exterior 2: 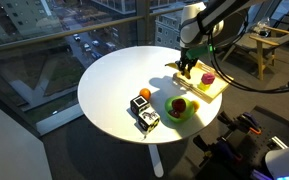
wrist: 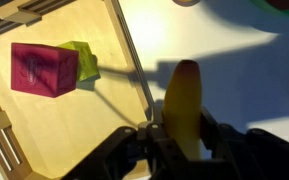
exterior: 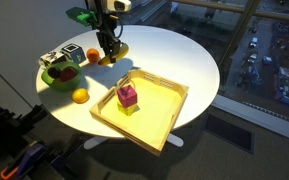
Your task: Put the banana inside the bowl
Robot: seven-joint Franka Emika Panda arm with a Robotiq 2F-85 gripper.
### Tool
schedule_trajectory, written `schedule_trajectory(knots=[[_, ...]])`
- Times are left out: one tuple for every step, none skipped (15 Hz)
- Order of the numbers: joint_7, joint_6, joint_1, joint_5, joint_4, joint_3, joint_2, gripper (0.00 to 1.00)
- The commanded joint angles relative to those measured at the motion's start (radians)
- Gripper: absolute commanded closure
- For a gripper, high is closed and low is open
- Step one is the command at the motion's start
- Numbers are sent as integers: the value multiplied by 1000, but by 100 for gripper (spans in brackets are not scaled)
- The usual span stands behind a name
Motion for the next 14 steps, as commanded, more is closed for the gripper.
schedule_trajectory(knots=[[26,-12,8,-43,-95,6,-98,87],[28,-11,10,-48,-112,10,-112,87],[28,-12,12,-51,-130,16,-127,87],[26,-13,14,-54,-143,22,-137,87],[26,-16,16,-58,-152,27,-146,87],[25,-16,19,-60,-163,33,-153,87],[22,-15,22,-62,-172,40,-160,87],[20,-15,25,-62,-181,47,-167,87],[20,-13,28,-65,-190,54,-173,87],[19,-13,31,-66,-197,61,-177,87],[17,-13,34,-65,-203,68,-182,87],[16,-13,36,-66,-210,74,-186,87],[14,-14,39,-66,-218,80,-191,87],[13,-13,43,-67,-225,86,-195,87]])
